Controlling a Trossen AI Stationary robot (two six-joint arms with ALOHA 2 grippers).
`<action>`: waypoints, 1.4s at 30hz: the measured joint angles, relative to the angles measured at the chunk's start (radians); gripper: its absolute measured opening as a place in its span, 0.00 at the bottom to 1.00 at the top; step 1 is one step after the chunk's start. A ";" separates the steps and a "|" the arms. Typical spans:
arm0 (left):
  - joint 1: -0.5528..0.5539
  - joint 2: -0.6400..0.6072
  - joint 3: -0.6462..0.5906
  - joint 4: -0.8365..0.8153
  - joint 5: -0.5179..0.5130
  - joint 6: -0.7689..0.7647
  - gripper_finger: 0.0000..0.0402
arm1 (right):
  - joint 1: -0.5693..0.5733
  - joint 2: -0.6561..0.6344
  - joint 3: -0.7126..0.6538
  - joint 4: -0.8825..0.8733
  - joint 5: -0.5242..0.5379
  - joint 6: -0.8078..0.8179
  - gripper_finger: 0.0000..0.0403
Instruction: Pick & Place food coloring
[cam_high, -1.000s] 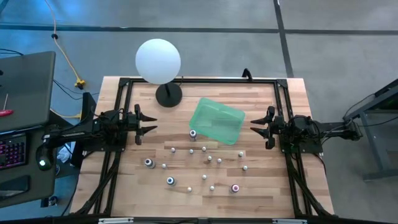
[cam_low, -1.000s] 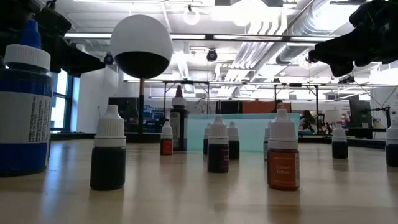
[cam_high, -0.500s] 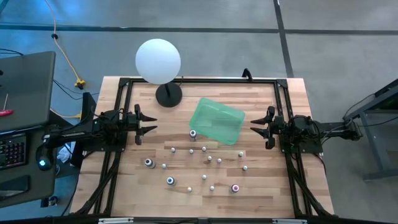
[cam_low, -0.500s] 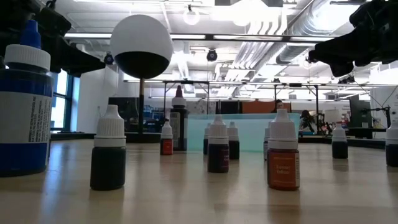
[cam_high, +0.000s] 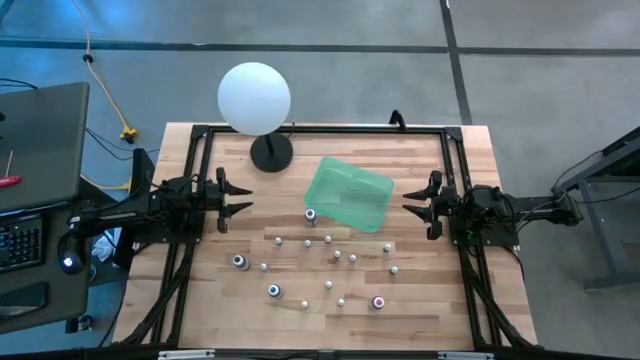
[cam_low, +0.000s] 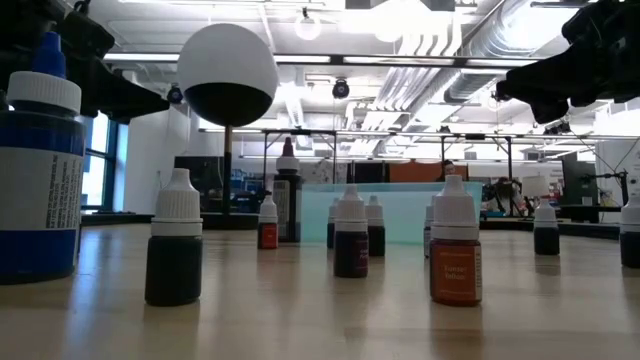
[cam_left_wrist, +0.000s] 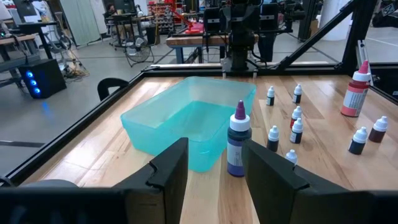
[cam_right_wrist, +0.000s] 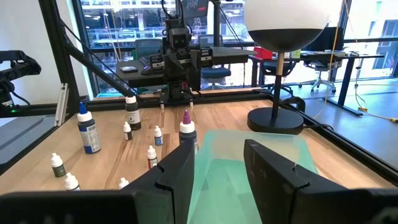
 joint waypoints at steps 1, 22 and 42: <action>0.000 0.000 0.000 0.000 0.000 0.000 0.37 | 0.000 0.000 0.000 0.000 0.000 0.000 0.33; 0.000 0.000 -0.004 0.045 0.000 -0.002 0.37 | 0.000 0.000 0.000 0.060 0.008 -0.024 0.33; 0.000 0.000 -0.004 0.114 0.028 -0.555 0.37 | 0.000 0.182 0.000 0.391 -0.170 -0.142 0.33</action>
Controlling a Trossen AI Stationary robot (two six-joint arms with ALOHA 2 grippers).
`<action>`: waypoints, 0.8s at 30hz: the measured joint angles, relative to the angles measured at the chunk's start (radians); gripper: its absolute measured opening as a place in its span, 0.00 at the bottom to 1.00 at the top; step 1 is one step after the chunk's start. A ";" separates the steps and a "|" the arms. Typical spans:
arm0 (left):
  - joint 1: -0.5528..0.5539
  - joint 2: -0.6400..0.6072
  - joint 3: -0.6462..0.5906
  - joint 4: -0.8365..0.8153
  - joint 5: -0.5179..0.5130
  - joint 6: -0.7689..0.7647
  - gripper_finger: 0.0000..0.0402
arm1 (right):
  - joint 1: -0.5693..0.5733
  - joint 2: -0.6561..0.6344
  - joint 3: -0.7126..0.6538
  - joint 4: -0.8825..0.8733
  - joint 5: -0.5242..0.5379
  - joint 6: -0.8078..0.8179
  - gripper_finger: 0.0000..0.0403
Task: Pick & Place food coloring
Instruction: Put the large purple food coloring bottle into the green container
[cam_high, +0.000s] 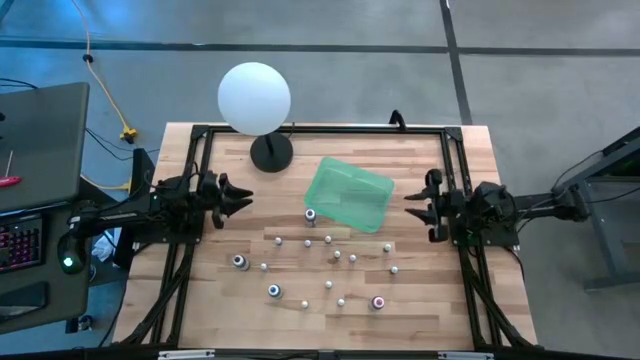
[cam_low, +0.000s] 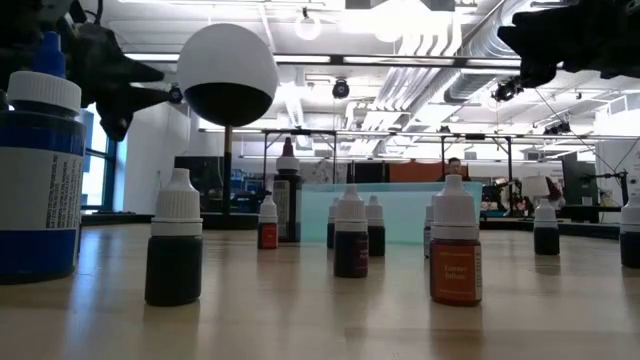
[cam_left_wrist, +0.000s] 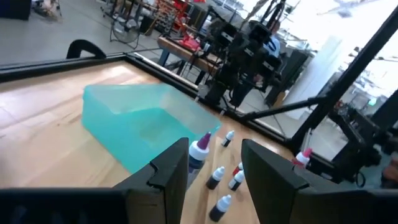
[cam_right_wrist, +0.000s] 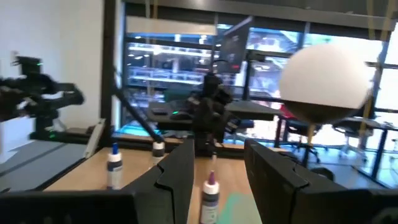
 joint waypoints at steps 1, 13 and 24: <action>0.000 0.000 0.000 0.002 -0.001 -0.015 0.37 | 0.000 0.034 0.000 0.032 -0.009 0.000 0.33; 0.000 0.013 0.002 0.097 0.002 0.072 0.37 | -0.054 0.455 0.031 0.332 0.064 0.005 0.33; 0.000 0.382 0.011 0.643 0.005 0.197 0.37 | -0.086 0.513 0.120 0.328 -0.018 0.021 0.33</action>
